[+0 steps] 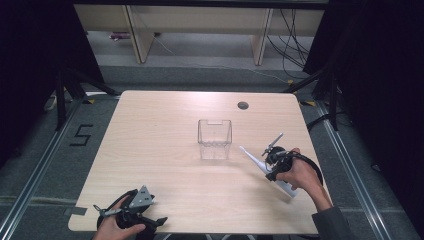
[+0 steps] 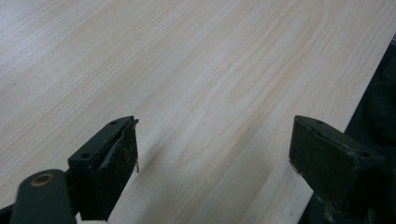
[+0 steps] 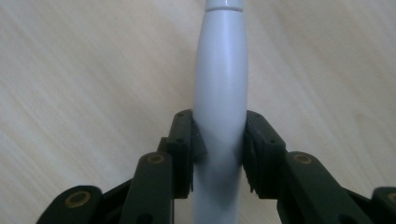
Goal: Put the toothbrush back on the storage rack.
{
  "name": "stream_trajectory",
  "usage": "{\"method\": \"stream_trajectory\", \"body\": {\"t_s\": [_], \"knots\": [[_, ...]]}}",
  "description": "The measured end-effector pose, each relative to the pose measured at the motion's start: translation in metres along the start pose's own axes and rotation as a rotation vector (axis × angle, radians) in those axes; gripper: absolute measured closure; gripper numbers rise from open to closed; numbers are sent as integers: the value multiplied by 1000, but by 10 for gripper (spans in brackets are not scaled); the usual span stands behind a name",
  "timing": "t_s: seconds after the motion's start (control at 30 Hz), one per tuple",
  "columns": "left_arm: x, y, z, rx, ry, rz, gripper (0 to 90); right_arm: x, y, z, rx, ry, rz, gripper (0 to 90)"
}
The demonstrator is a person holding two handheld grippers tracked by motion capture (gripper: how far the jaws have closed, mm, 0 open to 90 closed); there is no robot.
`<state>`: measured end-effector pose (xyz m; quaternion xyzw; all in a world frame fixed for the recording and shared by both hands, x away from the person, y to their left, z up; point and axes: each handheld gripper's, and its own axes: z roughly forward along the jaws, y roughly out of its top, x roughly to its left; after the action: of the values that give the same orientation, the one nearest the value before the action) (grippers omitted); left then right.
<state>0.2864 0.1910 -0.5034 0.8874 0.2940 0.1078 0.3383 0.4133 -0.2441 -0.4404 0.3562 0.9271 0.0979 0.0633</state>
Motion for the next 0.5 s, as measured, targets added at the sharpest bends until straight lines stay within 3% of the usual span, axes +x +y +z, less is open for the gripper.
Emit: {"method": "stream_trajectory", "body": {"t_s": [0.13,0.17,0.23,0.3,0.47,0.5], "knots": [[0,0,0,2,0,-1,148,-8,-3,-9,-86,-15,47,667],[0,0,0,1,0,-1,149,-10,-5,-13,-111,-10,90,666],[0,0,0,1,1,-1,149,-12,-5,-15,-132,-21,77,667],[0,0,0,1,2,-2,148,-15,-6,-22,-170,-23,132,667],[0,0,0,3,0,-2,149,-20,-7,-30,-265,-29,156,667],[0,0,0,3,1,-1,148,-23,-7,-32,-290,-31,133,666]]}}
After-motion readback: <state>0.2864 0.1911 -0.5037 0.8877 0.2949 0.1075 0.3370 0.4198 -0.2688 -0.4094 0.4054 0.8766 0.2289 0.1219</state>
